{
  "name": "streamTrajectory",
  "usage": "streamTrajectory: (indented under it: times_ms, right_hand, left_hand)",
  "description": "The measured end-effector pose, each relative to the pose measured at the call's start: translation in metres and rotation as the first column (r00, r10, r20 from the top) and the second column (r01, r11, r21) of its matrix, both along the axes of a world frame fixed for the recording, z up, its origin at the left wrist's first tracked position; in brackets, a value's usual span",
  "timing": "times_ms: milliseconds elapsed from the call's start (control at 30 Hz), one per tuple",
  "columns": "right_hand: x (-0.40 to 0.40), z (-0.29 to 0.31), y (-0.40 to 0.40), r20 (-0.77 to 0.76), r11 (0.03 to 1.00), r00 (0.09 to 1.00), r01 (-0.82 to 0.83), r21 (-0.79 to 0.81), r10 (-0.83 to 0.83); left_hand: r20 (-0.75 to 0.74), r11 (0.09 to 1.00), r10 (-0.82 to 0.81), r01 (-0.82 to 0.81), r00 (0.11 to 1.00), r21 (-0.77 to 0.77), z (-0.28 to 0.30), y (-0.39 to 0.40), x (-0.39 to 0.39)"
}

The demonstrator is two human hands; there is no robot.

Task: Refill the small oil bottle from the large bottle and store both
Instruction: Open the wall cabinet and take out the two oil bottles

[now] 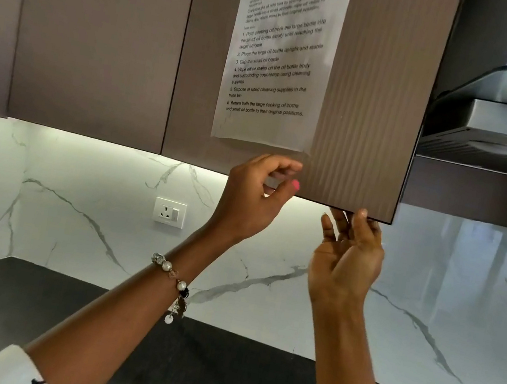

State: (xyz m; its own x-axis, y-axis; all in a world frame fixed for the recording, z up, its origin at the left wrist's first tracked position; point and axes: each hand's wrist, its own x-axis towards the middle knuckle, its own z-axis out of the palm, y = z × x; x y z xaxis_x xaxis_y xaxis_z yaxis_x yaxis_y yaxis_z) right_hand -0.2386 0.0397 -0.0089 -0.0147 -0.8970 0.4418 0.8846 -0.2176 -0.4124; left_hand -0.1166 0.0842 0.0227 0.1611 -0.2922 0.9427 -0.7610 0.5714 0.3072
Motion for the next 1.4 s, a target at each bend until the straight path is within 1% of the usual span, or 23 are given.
streamTrajectory:
  times_ms: [67,133,233,367,500,567,667,733,800,900,967,1100,1133,1200,1267,1300,1333,1367,1400]
  right_hand:
    - [0.010,-0.005,0.032,-0.045,0.990,0.993,0.108,-0.089,-0.112]
    - [0.022,-0.007,0.062,-0.078,0.961,0.974,0.196,-0.197,-0.215]
    - [0.043,-0.008,0.109,-0.109,0.891,0.944,0.250,-0.379,-0.312]
    - [0.078,-0.007,0.162,-0.147,0.796,0.911,0.248,-0.553,-0.385]
    - [0.117,-0.005,0.201,-0.191,0.685,0.864,0.216,-0.696,-0.466]
    - [0.136,-0.004,0.217,-0.203,0.635,0.841,0.199,-0.747,-0.501]
    - [0.164,-0.005,0.232,-0.246,0.558,0.803,0.126,-0.820,-0.543]
    - [0.183,-0.006,0.235,-0.253,0.481,0.766,0.084,-0.873,-0.591]
    - [0.199,-0.005,0.238,-0.283,0.426,0.721,0.018,-0.905,-0.632]
    - [0.217,0.002,0.241,-0.330,0.352,0.642,-0.099,-0.931,-0.692]
    - [0.226,0.007,0.238,-0.348,0.301,0.611,-0.183,-0.936,-0.711]
    - [0.245,0.016,0.231,-0.357,0.200,0.598,-0.315,-0.928,-0.718]
    - [0.249,0.017,0.230,-0.350,0.184,0.600,-0.321,-0.929,-0.719]
    - [0.254,0.018,0.225,-0.333,0.178,0.625,-0.299,-0.937,-0.706]
    - [0.253,0.019,0.217,-0.332,0.202,0.681,-0.266,-0.942,-0.652]
    - [0.249,0.020,0.213,-0.355,0.232,0.708,-0.269,-0.935,-0.611]
    - [0.244,0.023,0.207,-0.379,0.265,0.727,-0.273,-0.925,-0.573]
    - [0.238,0.025,0.202,-0.400,0.299,0.738,-0.275,-0.914,-0.544]
    - [0.231,0.029,0.195,-0.421,0.336,0.741,-0.274,-0.901,-0.524]
  left_hand:
    - [0.047,0.999,-0.017,0.019,0.999,-0.026,0.003,0.029,-0.006]
    - [0.074,0.998,-0.027,0.031,0.997,-0.049,0.005,0.060,-0.009]
    - [0.064,0.997,-0.005,0.010,0.998,-0.077,0.004,0.109,-0.002]
    - [-0.076,0.998,-0.006,0.001,0.997,-0.057,0.004,0.175,0.023]
    - [-0.288,0.999,-0.021,0.011,0.957,-0.035,0.004,0.233,0.048]
    - [-0.418,0.999,-0.001,-0.018,0.908,-0.041,0.003,0.253,0.059]
    - [-0.575,0.992,0.014,-0.083,0.818,-0.094,0.004,0.275,0.079]
    - [-0.665,0.988,-0.024,-0.082,0.746,-0.127,0.005,0.287,0.094]
    - [-0.743,0.986,-0.074,-0.061,0.665,-0.153,0.005,0.296,0.111]
    - [-0.828,0.980,-0.171,0.003,0.534,-0.200,0.007,0.307,0.138]
    - [-0.863,0.972,-0.222,0.032,0.455,-0.233,0.007,0.312,0.154]
    - [-0.876,0.950,-0.303,0.039,0.374,-0.311,0.002,0.316,0.176]
    - [-0.873,0.943,-0.322,0.039,0.367,-0.331,0.001,0.316,0.179]
    - [-0.865,0.940,-0.323,0.026,0.384,-0.339,0.000,0.314,0.183]
    - [-0.865,0.949,-0.286,-0.005,0.411,-0.316,-0.003,0.309,0.181]
    - [-0.874,0.953,-0.273,-0.011,0.402,-0.302,-0.005,0.306,0.178]
    - [-0.889,0.957,-0.271,0.000,0.368,-0.292,-0.009,0.301,0.174]
    - [-0.904,0.952,-0.300,0.039,0.306,-0.303,-0.012,0.295,0.169]
    - [-0.910,0.935,-0.355,0.104,0.216,-0.340,-0.016,0.286,0.165]
